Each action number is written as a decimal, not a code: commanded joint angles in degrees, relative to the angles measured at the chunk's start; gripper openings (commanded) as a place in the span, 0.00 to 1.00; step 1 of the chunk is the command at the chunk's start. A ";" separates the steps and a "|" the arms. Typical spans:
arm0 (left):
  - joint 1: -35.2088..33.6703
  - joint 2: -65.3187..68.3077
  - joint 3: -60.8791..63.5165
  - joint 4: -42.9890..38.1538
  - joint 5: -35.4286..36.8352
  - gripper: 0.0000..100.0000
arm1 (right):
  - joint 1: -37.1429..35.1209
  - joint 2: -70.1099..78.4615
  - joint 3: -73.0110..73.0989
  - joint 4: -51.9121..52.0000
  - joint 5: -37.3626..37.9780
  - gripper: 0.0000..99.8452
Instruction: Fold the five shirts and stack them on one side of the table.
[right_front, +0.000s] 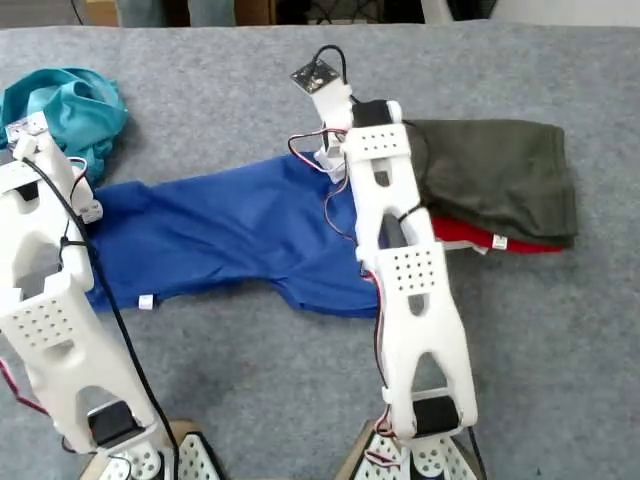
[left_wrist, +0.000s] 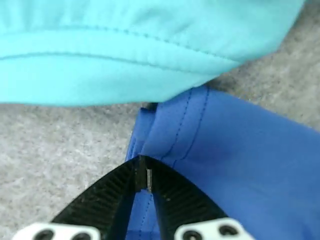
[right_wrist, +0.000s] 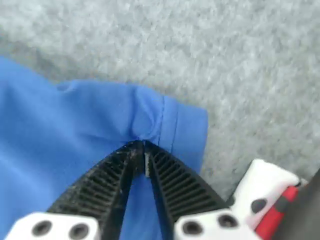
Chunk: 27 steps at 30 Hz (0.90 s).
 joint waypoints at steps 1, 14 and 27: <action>-4.00 1.05 -0.48 0.70 0.44 0.03 | 2.37 5.14 -14.37 2.64 0.35 0.02; -6.20 -0.79 -2.95 4.57 -1.67 0.03 | 3.52 0.22 -20.00 11.25 1.05 0.02; 8.92 -15.30 -12.62 9.14 -1.58 0.03 | -0.18 -13.41 -19.82 15.03 3.34 0.02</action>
